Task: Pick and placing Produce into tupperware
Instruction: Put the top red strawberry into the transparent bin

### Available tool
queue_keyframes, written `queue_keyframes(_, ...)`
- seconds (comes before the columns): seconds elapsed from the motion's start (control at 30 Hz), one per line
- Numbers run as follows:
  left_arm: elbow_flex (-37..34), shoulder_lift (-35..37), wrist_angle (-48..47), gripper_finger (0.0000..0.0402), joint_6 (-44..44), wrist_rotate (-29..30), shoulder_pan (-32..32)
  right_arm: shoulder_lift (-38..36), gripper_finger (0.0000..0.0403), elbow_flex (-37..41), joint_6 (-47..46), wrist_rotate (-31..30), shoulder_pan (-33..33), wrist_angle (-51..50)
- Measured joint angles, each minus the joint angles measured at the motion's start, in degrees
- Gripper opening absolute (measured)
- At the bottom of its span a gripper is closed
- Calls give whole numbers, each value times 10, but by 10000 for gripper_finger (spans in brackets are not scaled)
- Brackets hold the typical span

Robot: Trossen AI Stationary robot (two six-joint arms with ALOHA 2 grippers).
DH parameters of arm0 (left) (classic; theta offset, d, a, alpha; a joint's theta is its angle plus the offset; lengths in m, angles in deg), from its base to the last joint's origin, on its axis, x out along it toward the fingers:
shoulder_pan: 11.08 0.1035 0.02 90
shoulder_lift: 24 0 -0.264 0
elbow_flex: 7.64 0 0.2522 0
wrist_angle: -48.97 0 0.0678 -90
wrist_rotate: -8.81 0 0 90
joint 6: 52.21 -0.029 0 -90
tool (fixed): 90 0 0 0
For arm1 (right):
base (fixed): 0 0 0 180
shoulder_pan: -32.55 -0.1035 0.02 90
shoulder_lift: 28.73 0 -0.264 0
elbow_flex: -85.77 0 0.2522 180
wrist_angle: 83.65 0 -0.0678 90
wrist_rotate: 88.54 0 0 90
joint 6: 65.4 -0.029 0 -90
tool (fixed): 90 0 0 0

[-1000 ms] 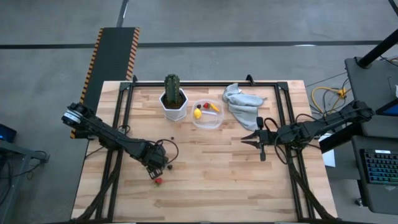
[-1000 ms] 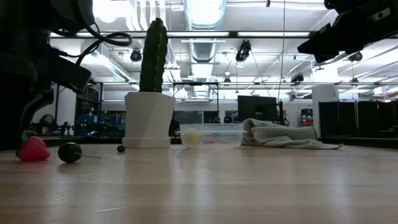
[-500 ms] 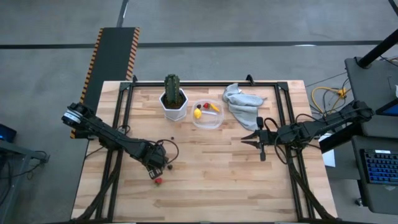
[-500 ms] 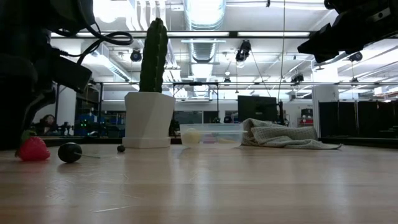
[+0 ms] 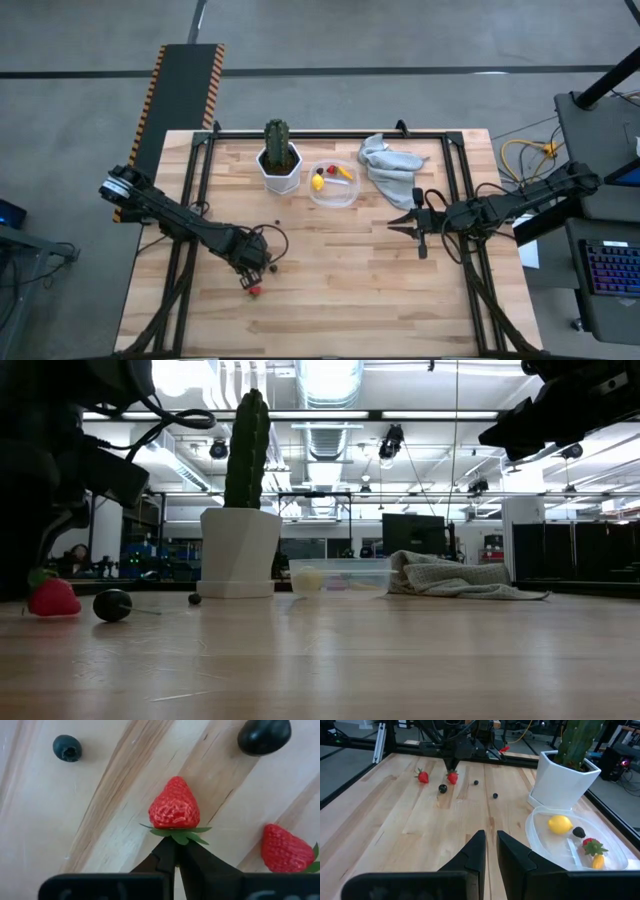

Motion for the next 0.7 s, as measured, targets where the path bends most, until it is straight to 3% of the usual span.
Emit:
queue_keyframes(0.4,31,1,-6,0,-60,20,14,0,38,0,-10,0,0,1)
queue_keyframes(0.7,102,0,9,0,-207,98,83,0,38,0,-10,0,0,2)
